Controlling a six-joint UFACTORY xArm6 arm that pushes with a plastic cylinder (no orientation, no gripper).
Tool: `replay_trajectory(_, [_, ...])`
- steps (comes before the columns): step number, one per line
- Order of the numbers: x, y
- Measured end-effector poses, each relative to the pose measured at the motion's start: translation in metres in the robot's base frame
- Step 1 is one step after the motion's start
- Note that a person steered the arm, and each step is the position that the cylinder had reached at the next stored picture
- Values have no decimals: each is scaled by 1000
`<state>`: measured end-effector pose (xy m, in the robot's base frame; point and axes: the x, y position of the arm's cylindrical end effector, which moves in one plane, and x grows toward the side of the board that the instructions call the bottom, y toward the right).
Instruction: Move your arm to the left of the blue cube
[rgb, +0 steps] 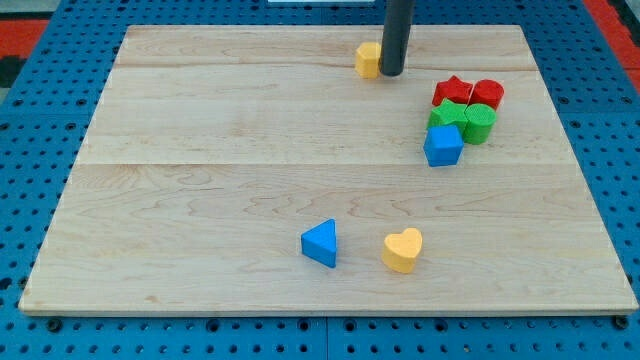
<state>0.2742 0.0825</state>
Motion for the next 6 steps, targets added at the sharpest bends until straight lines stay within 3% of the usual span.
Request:
replay_trajectory(1, [-6,-49])
replay_trajectory(2, [-17,-48])
replay_trajectory(3, [-2,-21])
replay_trajectory(6, [156,-9])
